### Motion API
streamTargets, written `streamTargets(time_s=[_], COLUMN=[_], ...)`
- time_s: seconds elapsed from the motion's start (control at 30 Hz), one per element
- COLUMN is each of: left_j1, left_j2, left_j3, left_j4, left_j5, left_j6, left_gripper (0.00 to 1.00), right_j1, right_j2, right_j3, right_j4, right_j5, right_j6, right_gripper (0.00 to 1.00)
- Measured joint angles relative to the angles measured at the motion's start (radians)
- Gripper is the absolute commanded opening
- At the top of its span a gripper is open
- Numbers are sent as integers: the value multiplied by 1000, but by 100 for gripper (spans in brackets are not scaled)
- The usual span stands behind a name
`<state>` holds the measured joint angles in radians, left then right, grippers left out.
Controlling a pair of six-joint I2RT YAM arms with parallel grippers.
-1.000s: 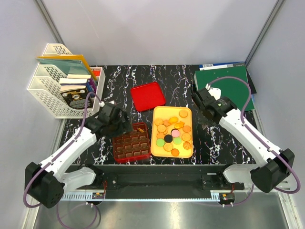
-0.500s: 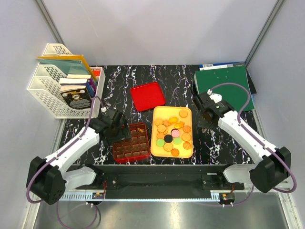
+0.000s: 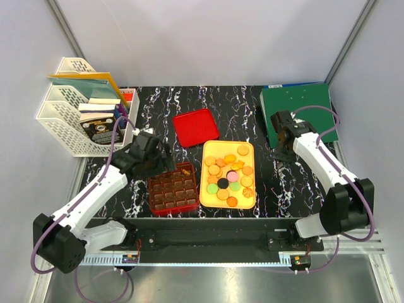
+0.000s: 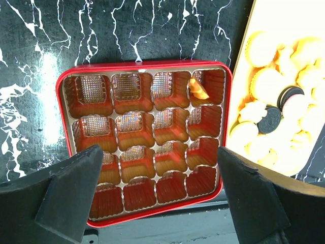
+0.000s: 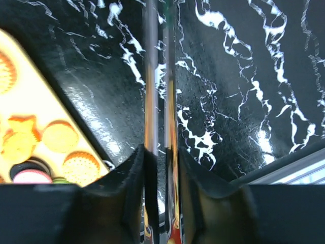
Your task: Pack the cookies
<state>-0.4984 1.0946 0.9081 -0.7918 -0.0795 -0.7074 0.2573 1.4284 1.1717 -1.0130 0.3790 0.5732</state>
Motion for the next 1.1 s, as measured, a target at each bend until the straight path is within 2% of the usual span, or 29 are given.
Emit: streamTargets(time_s=[0.1,0.33,0.5,0.73,1.1], left_j1=[0,0,0,0,0], left_j2=[-6,-10,-5,19,50], left_j3=[-1,-2,-2,-2,-2], left_j4=[0,0,1,9,39], left_j5=[1,11,28,47,85], left_j6=[2,12,26,39,51], left_gripper=[99,99,99,99,99], right_j1=[-37,-77,-77,-77,-87], right_j2=[22,35,35,2,9], right_j3=[-38,-110,-118,-137,-144], right_j4=[20,24,30,27,28], right_j5=[-45,-130,-147,-142,-78], right_j6=[-3,8,29,55,218], right_gripper=[51,63,80,85,85])
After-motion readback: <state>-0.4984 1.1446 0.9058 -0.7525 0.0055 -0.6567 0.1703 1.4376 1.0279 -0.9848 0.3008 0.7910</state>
